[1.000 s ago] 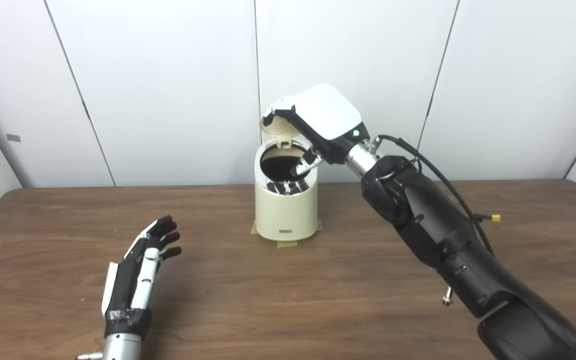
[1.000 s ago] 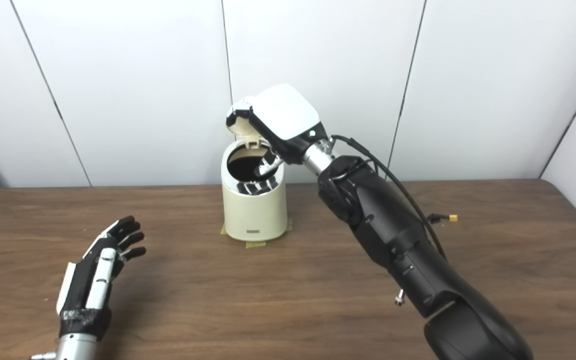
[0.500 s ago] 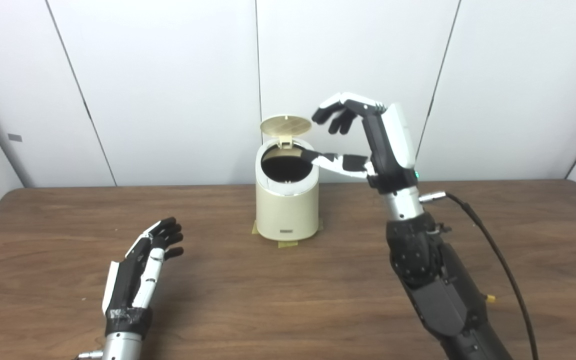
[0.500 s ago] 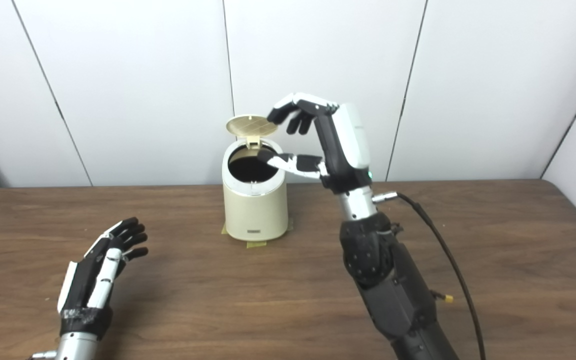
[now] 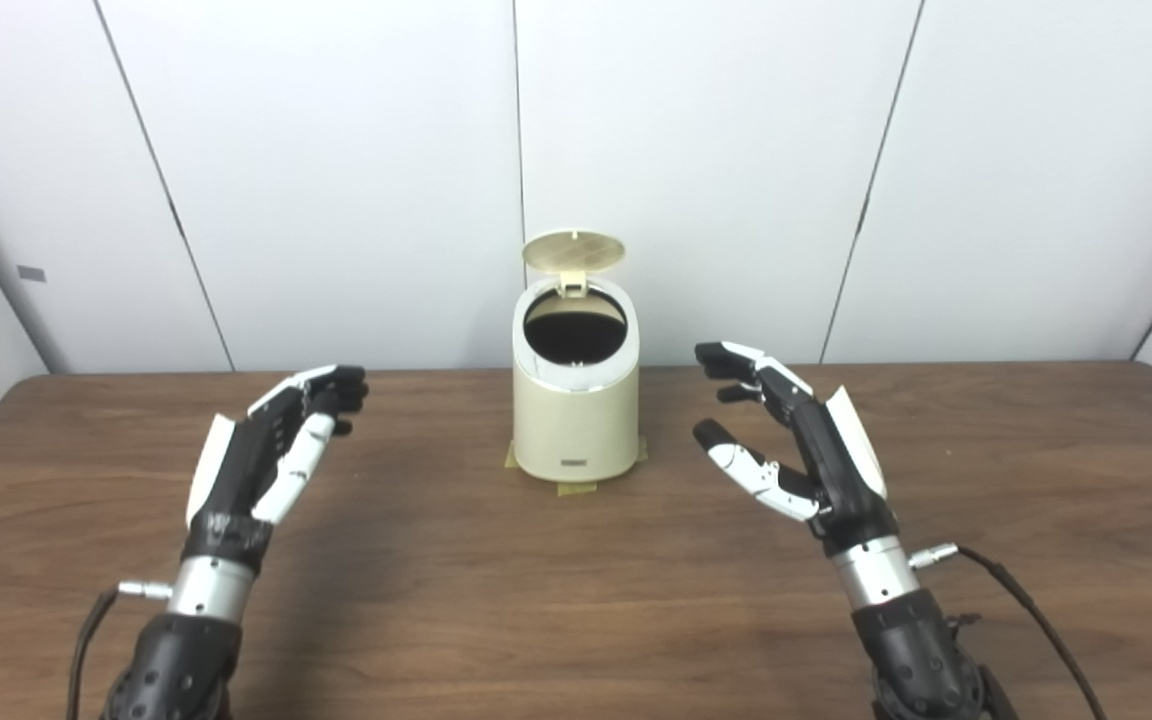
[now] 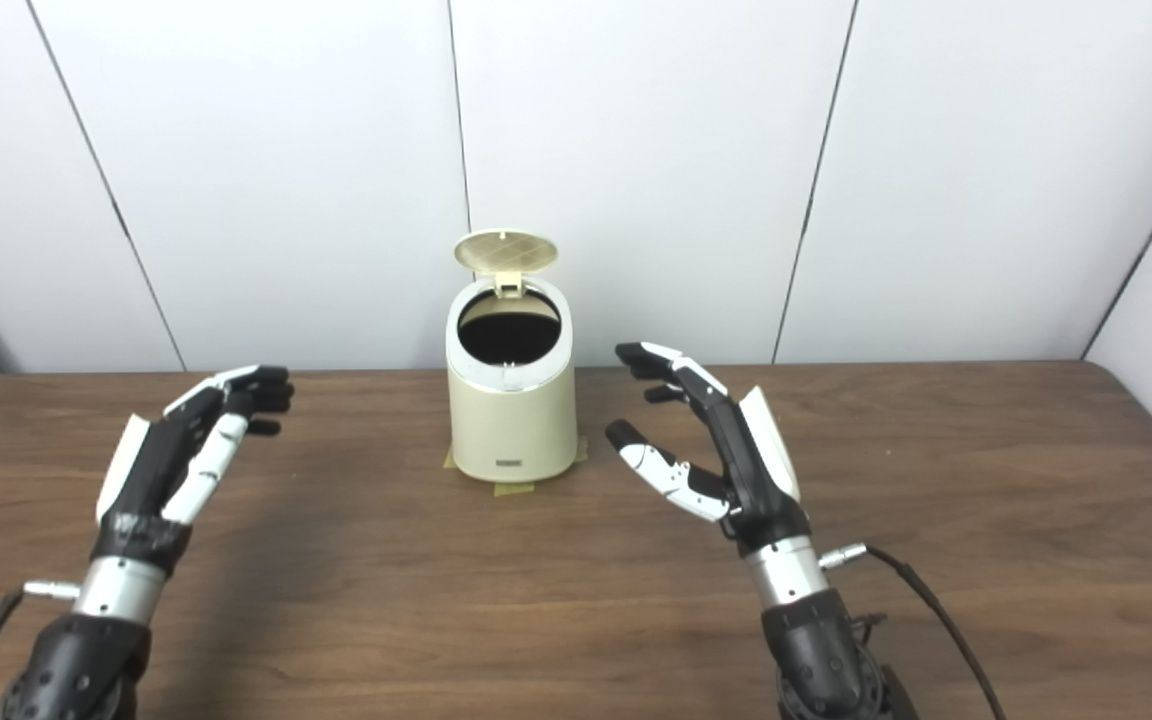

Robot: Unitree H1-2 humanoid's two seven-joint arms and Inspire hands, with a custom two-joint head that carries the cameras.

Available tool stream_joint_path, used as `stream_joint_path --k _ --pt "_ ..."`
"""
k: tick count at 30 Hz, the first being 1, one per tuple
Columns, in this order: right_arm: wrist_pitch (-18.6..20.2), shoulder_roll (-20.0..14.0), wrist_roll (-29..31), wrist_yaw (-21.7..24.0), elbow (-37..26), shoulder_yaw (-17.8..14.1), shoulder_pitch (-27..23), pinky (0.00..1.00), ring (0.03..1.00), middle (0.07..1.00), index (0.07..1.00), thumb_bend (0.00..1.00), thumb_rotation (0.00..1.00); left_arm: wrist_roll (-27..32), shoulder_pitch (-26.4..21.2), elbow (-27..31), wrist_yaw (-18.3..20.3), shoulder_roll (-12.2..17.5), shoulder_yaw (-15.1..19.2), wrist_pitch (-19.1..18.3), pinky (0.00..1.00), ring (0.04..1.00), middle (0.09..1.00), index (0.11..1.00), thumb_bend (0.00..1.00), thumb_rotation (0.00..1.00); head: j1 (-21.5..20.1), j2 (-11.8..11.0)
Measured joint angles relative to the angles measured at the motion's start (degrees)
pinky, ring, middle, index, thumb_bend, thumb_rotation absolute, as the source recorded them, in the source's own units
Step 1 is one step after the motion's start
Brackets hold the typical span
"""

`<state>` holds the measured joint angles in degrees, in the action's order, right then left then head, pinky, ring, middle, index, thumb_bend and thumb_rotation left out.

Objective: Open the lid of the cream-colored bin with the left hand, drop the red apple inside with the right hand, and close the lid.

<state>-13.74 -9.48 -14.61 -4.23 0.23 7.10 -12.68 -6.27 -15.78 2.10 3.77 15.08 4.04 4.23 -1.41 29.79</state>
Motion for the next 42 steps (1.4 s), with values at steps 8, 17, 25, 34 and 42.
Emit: stream_joint_path --k 8,17,25,34,42 --pt "-1.5 -0.7 -1.9 1.6 2.2 -0.9 4.7 0.75 0.836 0.858 0.845 0.24 0.96 -11.3 -14.3 5.0 2.3 2.6 -4.8 -12.3 0.83 0.832 0.79 0.78 0.62 1.0 0.8 0.1" --pt "-0.6 -0.7 -6.0 1.2 2.8 -1.1 5.6 0.78 0.851 0.858 0.854 0.15 0.9 -22.6 -27.7 6.1 8.1 3.2 -13.5 -24.7 0.98 0.933 0.869 0.829 0.75 1.0 0.4 0.1" --pt "2.6 -0.8 -4.4 2.3 3.6 -1.5 5.2 0.76 0.844 0.86 0.845 0.15 0.77 -37.1 -32.2 5.6 10.5 3.6 -23.4 -24.8 1.0 0.954 0.848 0.835 0.87 1.0 0.3 0.3" --pt "3.2 -0.8 -3.7 2.6 4.2 -1.7 4.9 0.72 0.822 0.842 0.832 0.14 0.68 -50.0 -32.8 2.3 10.6 2.4 -30.3 -19.9 1.0 0.959 0.843 0.843 0.98 0.98 0.2 0.1" --pt "4.1 -0.8 -4.7 2.6 4.3 -1.3 4.7 0.73 0.824 0.839 0.832 0.13 0.62 -54.3 -30.5 -0.6 12.1 0.8 -30.9 -18.9 1.0 0.973 0.855 0.844 1.0 0.99 0.2 -0.3"
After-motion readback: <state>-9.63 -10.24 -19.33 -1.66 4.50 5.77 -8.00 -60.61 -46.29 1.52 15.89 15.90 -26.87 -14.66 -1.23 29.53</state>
